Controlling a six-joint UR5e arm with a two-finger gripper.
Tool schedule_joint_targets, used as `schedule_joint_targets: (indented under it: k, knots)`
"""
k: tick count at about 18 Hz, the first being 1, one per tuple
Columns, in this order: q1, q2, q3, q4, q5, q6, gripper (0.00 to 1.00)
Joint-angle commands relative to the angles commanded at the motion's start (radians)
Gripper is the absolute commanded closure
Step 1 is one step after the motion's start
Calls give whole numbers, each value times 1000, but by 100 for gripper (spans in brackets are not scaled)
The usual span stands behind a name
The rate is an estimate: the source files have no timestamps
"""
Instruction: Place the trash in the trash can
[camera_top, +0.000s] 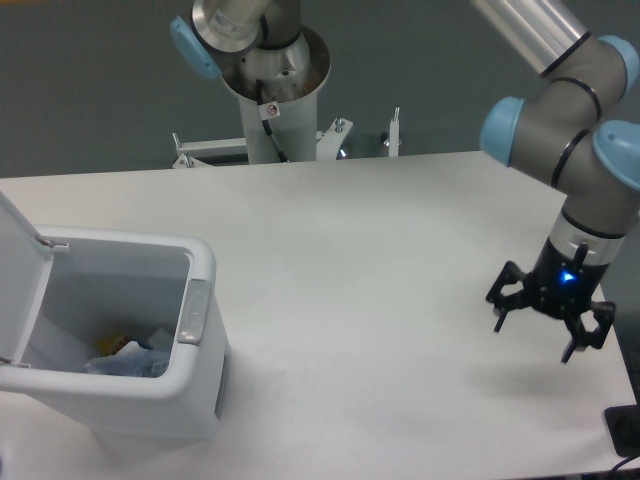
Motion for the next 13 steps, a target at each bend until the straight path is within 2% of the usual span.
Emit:
schedule_joint_targets:
  k: [3,4,8,10,11,13]
  knots:
    - [-5,-2,-3,-22,150,23,0]
    - [-9,-3,-8,-8,181,31,0]
    - [-11,-5,-9,18,171,74,0]
    - [-11,-8,-27,50,171,74,0]
    - [-11,-8,-41,85,171,74,0]
    - [-12,-8,-49,102,165,69,0]
